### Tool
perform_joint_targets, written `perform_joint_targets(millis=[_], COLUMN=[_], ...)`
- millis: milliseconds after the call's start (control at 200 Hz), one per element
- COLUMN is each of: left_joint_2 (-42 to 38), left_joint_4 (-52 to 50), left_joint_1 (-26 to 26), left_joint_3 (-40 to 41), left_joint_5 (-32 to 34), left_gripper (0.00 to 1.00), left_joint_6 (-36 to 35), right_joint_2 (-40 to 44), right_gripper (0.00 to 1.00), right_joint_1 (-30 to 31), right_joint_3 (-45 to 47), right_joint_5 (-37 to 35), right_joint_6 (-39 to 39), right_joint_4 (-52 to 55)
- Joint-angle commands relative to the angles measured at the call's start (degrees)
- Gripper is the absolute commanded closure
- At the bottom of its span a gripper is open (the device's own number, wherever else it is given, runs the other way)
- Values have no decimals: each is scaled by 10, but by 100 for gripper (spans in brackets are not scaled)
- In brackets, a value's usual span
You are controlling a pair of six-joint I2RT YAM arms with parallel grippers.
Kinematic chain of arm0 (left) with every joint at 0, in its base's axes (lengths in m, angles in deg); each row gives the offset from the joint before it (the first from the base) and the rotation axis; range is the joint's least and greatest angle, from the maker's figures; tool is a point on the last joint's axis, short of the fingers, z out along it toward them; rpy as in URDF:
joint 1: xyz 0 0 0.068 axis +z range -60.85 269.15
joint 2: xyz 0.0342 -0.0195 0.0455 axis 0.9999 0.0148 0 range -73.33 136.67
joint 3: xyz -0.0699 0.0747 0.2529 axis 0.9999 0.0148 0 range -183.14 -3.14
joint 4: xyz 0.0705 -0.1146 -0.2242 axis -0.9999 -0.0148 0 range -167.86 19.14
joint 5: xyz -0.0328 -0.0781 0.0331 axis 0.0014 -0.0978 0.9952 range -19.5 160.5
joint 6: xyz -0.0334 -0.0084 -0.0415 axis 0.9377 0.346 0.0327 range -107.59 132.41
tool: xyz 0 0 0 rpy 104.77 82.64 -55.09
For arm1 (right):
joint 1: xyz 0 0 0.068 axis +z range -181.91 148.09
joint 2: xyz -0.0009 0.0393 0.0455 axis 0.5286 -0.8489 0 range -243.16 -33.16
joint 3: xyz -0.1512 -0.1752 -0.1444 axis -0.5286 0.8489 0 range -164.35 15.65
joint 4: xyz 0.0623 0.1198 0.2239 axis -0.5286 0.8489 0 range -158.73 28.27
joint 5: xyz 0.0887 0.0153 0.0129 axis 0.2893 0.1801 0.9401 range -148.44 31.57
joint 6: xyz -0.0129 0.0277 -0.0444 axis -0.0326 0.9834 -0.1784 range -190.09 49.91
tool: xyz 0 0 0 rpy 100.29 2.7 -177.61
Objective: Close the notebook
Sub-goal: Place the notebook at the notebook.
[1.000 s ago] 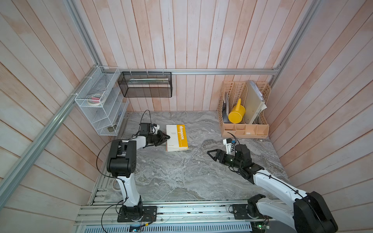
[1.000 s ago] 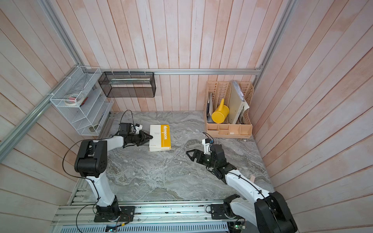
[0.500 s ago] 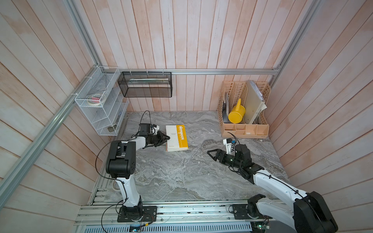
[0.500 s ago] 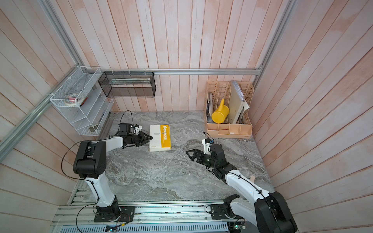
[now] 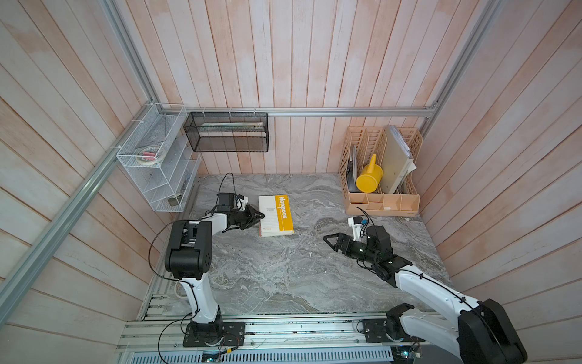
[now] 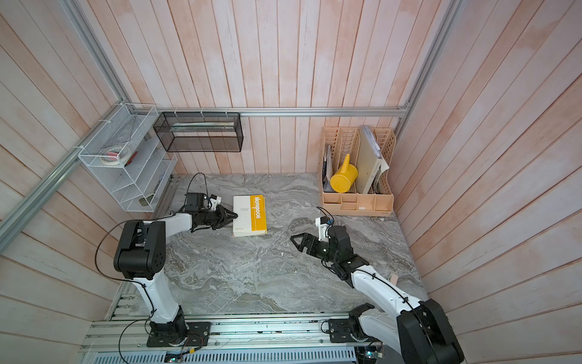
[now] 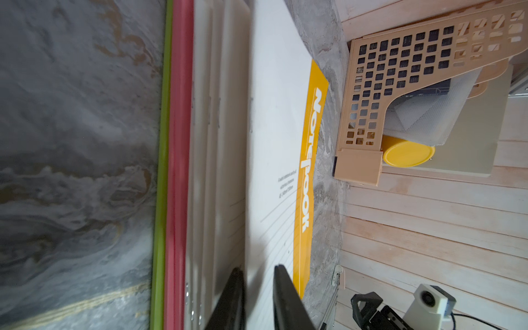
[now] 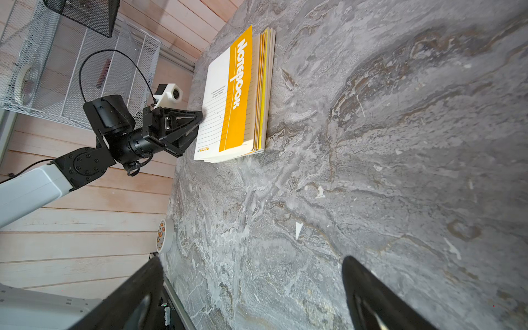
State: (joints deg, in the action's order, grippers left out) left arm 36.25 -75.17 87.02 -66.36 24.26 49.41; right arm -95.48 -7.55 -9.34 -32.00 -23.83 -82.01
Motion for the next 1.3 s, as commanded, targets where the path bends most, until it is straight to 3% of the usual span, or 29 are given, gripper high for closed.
perform_joint_targets(millis=[0, 685, 760, 920, 1295], left_joint_2=[-5, 14, 12, -6, -51], left_joint_4=[-5, 0, 0, -14, -76], left_joint_1=[4, 4, 4, 4, 4], left_joint_3=[-14, -18, -16, -14, -31], left_joint_5=[1, -4, -4, 8, 49], left_gripper=[78, 77, 66, 56, 54], left_joint_6=[-14, -14, -13, -19, -52], right_joint_2=[8, 23, 24, 26, 20], right_gripper=[2, 2, 2, 2, 2], right_joint_1=[3, 4, 4, 4, 7], right_joint_3=[10, 14, 13, 13, 14], right_joint_5=[-1, -6, -4, -6, -4], right_joint_6=[1, 3, 3, 4, 5], right_joint_4=[-5, 7, 7, 9, -2])
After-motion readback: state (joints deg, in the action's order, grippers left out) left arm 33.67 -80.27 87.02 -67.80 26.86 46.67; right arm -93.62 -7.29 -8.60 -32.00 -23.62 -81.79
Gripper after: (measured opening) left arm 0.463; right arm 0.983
